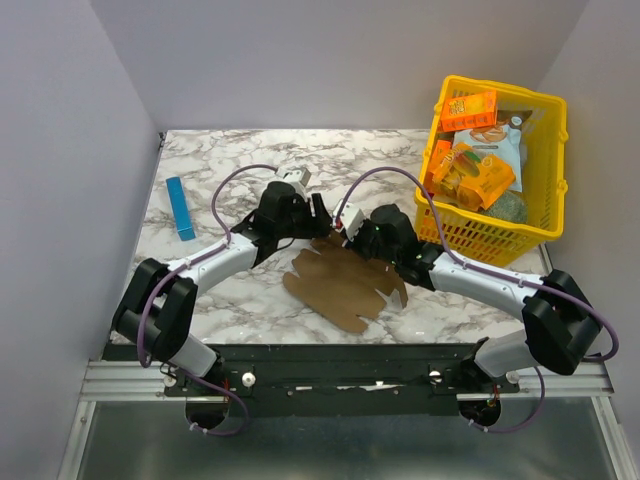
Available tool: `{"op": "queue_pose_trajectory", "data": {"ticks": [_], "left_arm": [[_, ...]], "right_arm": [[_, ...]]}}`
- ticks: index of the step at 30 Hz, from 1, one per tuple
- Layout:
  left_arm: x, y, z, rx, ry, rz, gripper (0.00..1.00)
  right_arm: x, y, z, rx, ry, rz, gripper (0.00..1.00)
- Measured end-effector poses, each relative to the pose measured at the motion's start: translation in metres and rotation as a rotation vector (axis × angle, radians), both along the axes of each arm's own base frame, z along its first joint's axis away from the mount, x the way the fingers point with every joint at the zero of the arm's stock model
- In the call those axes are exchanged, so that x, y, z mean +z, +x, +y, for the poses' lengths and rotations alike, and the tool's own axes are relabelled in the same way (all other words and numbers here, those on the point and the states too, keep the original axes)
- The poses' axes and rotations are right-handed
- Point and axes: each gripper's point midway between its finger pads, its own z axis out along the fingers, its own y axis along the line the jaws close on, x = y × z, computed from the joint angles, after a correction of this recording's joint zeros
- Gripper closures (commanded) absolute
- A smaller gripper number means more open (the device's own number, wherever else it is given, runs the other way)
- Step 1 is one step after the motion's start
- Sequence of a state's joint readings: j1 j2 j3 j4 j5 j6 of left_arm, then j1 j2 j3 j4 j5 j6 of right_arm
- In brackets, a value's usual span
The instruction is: Fold the paper box
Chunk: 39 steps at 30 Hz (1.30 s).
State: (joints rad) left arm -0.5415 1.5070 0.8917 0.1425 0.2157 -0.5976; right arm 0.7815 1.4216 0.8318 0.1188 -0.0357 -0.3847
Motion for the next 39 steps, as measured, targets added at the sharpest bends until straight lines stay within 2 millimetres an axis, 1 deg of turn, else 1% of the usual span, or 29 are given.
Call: {"op": "queue_pose_trajectory", "data": {"ticks": [2, 7, 15, 18, 23, 26, 27, 30, 31, 33, 36, 37, 39], "left_arm": [[-0.004, -0.002, -0.002, 0.002, 0.005, 0.025, 0.35], [-0.003, -0.003, -0.007, 0.023, 0.005, 0.041, 0.43], [-0.006, -0.003, -0.010, 0.060, -0.035, 0.091, 0.48], [-0.005, -0.001, -0.012, 0.073, -0.056, 0.102, 0.54], [-0.006, 0.001, -0.015, 0.091, -0.092, 0.118, 0.59], [-0.009, 0.002, -0.017, 0.098, -0.105, 0.125, 0.65], [-0.010, 0.003, -0.017, 0.098, -0.107, 0.129, 0.69], [-0.014, 0.001, -0.017, 0.099, -0.113, 0.139, 0.72], [-0.016, 0.000, -0.017, 0.098, -0.115, 0.143, 0.72], [-0.019, -0.001, -0.017, 0.094, -0.119, 0.147, 0.73], [-0.020, -0.002, -0.018, 0.082, -0.128, 0.149, 0.73], [-0.020, -0.003, -0.019, 0.075, -0.130, 0.151, 0.73], [-0.021, -0.005, -0.021, 0.062, -0.136, 0.151, 0.73]], "right_arm": [[0.000, 0.000, 0.000, 0.000, -0.001, 0.001, 0.99], [-0.001, 0.000, 0.000, 0.000, -0.002, 0.001, 0.99], [-0.002, 0.002, 0.000, 0.000, -0.013, -0.004, 0.99], [-0.002, 0.004, -0.001, -0.003, -0.019, -0.012, 0.99], [-0.003, 0.006, -0.004, -0.013, -0.036, -0.034, 0.98], [-0.005, 0.007, -0.007, -0.019, -0.051, -0.046, 0.96], [-0.006, 0.006, -0.008, -0.020, -0.056, -0.049, 0.95], [-0.010, 0.005, -0.011, -0.023, -0.066, -0.049, 0.87], [-0.011, 0.004, -0.011, -0.024, -0.068, -0.046, 0.82], [-0.013, 0.002, -0.012, -0.027, -0.067, -0.036, 0.76], [-0.016, -0.002, -0.013, -0.034, -0.057, -0.013, 0.63], [-0.017, -0.003, -0.013, -0.037, -0.054, -0.002, 0.54], [-0.021, -0.007, -0.014, -0.044, -0.048, 0.031, 0.48]]}}
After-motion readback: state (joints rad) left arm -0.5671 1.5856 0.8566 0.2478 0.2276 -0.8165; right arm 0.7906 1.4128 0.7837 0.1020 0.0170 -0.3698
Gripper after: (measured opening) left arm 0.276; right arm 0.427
